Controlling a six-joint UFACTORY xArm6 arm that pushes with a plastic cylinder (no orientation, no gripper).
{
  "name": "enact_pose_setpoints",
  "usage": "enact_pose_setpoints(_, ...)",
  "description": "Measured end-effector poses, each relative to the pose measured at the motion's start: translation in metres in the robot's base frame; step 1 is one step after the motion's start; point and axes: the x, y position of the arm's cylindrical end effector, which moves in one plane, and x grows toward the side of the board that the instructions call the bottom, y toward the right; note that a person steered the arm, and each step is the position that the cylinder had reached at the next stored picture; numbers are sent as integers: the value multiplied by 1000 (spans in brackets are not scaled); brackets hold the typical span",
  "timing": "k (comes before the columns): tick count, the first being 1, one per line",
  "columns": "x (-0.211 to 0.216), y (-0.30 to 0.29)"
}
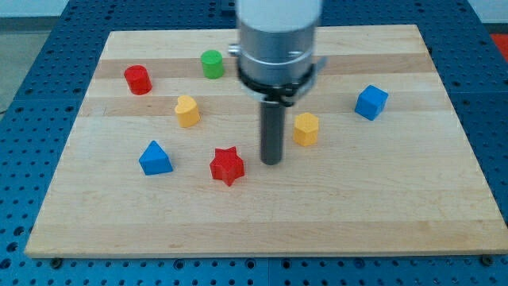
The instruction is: Move the hexagon to the horizontal right to the red star
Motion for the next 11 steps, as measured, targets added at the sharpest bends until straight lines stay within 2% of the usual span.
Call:
enact_pose_setpoints(1,-28,-8)
enact_pose_setpoints(2,-45,38)
enact_pose_setpoints(3,-13,86)
enact_pose_setpoints(4,-49,77)
enact_pose_setpoints(5,-66,98)
enact_pose_setpoints(6,-19,152)
enact_pose_setpoints(7,-72,111)
enact_pose_setpoints(8,-62,175)
enact_pose_setpoints(9,-19,269)
enact_pose_setpoints(10,28,271)
enact_pose_setpoints(11,19,223)
